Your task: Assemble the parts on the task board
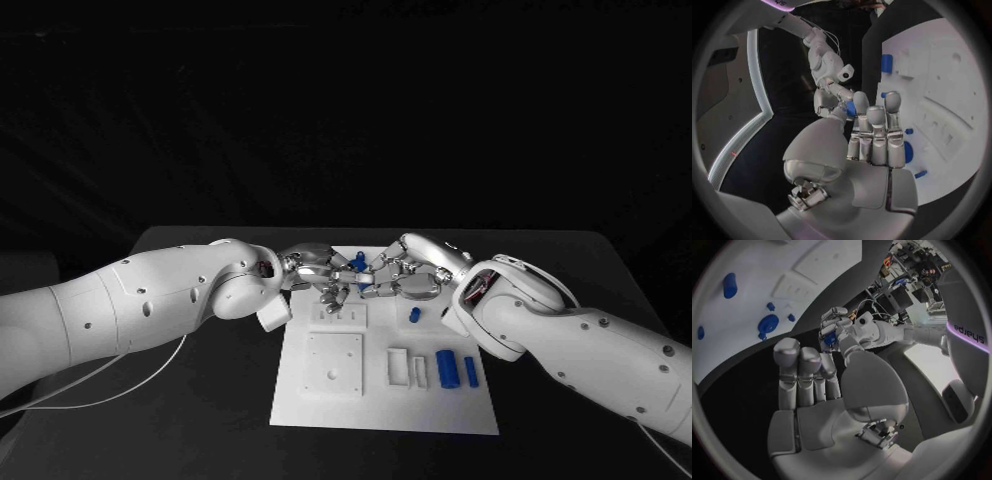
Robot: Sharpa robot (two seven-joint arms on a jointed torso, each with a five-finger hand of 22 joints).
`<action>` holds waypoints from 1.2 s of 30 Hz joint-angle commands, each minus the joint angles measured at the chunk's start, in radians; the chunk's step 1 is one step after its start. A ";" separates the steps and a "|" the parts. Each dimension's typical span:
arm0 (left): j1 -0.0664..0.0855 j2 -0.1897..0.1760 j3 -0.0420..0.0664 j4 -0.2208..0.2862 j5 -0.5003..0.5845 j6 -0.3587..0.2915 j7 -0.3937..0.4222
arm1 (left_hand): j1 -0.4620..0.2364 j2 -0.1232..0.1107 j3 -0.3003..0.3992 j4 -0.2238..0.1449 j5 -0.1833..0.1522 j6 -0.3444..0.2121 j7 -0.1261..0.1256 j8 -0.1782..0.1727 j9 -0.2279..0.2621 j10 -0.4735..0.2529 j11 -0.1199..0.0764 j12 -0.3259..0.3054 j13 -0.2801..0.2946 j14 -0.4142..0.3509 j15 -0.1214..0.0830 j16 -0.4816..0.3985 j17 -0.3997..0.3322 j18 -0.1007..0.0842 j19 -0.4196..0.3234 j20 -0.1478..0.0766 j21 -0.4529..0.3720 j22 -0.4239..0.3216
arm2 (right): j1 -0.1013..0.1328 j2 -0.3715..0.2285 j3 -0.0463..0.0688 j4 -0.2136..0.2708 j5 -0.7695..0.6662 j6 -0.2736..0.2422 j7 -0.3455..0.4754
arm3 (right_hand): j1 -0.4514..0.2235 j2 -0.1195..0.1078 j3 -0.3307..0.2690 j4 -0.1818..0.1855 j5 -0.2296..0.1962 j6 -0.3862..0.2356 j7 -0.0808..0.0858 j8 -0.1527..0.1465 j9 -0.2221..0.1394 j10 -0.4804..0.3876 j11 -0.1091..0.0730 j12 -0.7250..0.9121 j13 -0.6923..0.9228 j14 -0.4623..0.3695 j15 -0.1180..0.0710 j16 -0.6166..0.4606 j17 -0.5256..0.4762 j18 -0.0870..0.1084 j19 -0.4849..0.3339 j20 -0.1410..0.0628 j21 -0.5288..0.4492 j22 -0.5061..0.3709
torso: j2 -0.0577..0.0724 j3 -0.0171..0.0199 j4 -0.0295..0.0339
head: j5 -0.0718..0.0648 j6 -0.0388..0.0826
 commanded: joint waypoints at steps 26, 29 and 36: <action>0.003 0.003 0.002 0.015 0.088 -0.106 -0.010 | -0.143 -0.070 0.036 -0.049 0.125 0.021 -0.001 -0.017 -0.126 -0.002 -0.002 0.014 0.005 -0.003 0.004 0.023 -0.015 0.001 0.010 0.004 0.001 0.018 | -0.012 0.015 -0.002 0.012 -0.122 -0.084 -0.208 | -0.009 -0.025 0.078 0.012 -0.015 0.015 0.009 0.007 0.074 0.002 0.002 -0.016 -0.008 0.004 -0.004 -0.014 -0.012 -0.012 0.057 -0.005 0.013 0.042 | 0.000 0.0004 -0.0006 | -0.007 0.010; 0.003 0.003 0.002 0.015 0.088 -0.108 -0.014 | -0.152 -0.081 0.032 -0.044 0.121 0.021 0.000 -0.017 -0.131 -0.003 -0.001 0.014 0.006 -0.004 0.004 0.024 -0.014 0.001 0.010 0.004 0.002 0.019 | -0.013 0.016 -0.002 0.013 -0.125 -0.084 -0.219 | -0.009 -0.026 0.080 0.012 -0.017 0.016 0.009 0.007 0.074 0.002 0.001 -0.016 -0.008 0.004 -0.004 -0.014 -0.013 -0.012 0.057 -0.004 0.011 0.041 | 0.000 0.0002 -0.0001 | -0.008 0.010; 0.003 0.004 0.002 0.013 0.088 -0.109 -0.019 | -0.142 -0.095 0.042 -0.051 0.164 0.017 0.003 -0.020 -0.151 -0.010 0.001 0.015 0.006 -0.008 0.005 0.027 -0.015 0.002 0.006 0.006 0.004 0.018 | -0.014 0.018 -0.002 0.012 -0.128 -0.083 -0.232 | -0.012 -0.029 0.086 0.014 -0.013 0.016 0.008 0.007 0.073 0.003 0.001 -0.016 -0.008 0.004 -0.004 -0.015 -0.013 -0.012 0.057 -0.005 0.012 0.038 | 0.000 0.0000 -0.0003 | -0.008 0.009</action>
